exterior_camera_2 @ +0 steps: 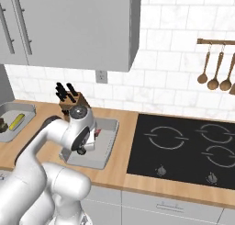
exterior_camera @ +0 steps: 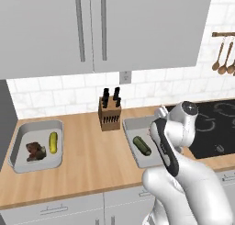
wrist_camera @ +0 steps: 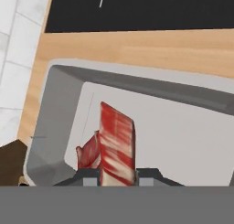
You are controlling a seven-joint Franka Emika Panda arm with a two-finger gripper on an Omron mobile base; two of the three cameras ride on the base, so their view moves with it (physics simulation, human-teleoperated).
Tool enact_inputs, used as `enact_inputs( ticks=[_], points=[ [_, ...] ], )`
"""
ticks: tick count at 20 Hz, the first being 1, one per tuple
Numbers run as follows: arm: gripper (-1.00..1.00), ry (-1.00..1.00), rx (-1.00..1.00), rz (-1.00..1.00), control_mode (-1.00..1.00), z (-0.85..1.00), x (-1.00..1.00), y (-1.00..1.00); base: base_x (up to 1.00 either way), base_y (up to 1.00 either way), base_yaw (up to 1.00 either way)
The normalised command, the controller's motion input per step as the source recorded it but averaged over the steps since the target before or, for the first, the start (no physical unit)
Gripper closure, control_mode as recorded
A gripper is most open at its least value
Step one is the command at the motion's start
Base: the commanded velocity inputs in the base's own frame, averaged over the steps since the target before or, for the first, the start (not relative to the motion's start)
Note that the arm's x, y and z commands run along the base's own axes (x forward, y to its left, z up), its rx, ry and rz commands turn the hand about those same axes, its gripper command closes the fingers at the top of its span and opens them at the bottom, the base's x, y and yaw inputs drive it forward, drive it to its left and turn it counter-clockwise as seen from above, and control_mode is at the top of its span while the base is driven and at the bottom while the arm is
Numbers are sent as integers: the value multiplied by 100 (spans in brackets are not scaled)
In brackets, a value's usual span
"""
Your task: Place one cucumber and one steak in each tupperware on the nearby counter, to pack two identical lunches.
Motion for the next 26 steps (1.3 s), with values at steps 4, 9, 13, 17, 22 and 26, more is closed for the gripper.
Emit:
enact_inputs(
  ticks=[4,9,13,17,22,26],
  points=[
    [100,0,0,-1,-100,-42,29,0,0,0,0],
    [100,0,0,-1,-100,-45,32,0,0,0,0],
    [100,-6,-1,0,-100,-56,31,0,0,0,0],
    [-100,-7,-2,0,-100,-51,26,3,0,0,0],
    [-100,-3,0,0,-100,-14,9,1,0,0,0],
    [-100,-1,0,0,-100,29,-19,0,0,0,0]
  ],
)
